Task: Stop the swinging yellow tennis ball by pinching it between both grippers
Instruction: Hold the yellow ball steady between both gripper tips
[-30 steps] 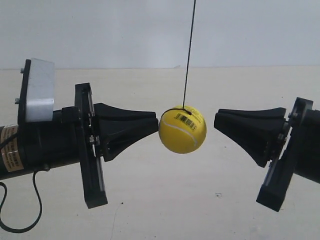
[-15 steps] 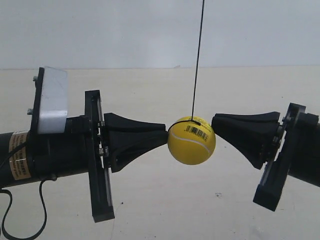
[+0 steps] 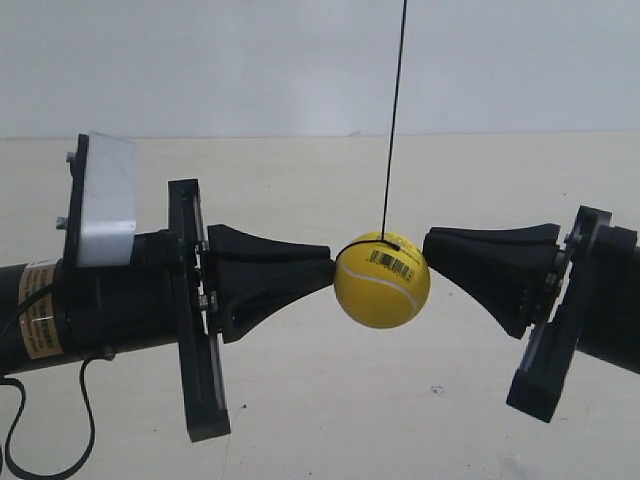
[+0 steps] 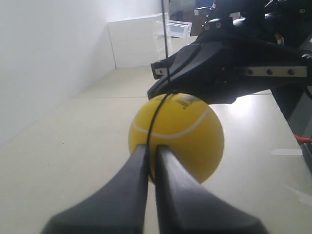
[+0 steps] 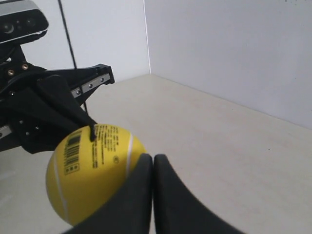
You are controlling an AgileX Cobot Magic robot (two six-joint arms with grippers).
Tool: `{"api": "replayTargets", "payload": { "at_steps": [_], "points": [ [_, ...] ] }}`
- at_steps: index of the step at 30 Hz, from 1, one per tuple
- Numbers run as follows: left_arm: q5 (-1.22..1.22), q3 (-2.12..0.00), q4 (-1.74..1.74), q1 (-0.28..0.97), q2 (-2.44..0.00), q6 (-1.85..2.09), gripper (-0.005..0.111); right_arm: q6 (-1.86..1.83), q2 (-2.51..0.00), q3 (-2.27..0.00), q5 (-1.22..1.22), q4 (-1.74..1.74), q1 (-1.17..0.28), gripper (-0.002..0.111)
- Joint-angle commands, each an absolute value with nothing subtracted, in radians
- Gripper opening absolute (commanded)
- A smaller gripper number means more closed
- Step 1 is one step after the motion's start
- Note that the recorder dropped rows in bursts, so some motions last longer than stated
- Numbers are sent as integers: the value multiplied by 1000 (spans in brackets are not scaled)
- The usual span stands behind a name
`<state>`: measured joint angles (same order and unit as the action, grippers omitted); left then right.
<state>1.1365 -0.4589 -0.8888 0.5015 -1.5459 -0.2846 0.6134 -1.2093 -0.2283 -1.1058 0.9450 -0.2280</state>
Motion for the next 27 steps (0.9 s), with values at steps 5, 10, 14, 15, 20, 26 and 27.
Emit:
{"api": "replayTargets", "payload": {
  "at_steps": [5, 10, 14, 15, 20, 26, 27],
  "points": [
    [1124, -463, -866, 509, -1549, -278, 5, 613, -1209, -233, -1133, 973, -231, 0],
    [1124, -463, -853, 509, -1549, -278, 5, 613, -1209, -233, -1133, 973, -231, 0],
    [1124, -463, -853, 509, -1549, -278, 5, 611, -1209, -233, -1133, 973, -231, 0],
    [1124, -463, -853, 509, -1549, -278, 5, 606, -1209, -233, -1133, 973, -231, 0],
    [1107, -463, -846, 509, -1549, -274, 5, 592, -1209, -233, -1131, 963, -231, 0],
    [1078, -463, -819, 509, -1549, -271, 5, 570, -1207, -233, -1131, 952, -231, 0],
    [1078, -463, -811, 509, -1546, -271, 5, 569, -1202, -233, -1121, 949, -231, 0]
  ]
}}
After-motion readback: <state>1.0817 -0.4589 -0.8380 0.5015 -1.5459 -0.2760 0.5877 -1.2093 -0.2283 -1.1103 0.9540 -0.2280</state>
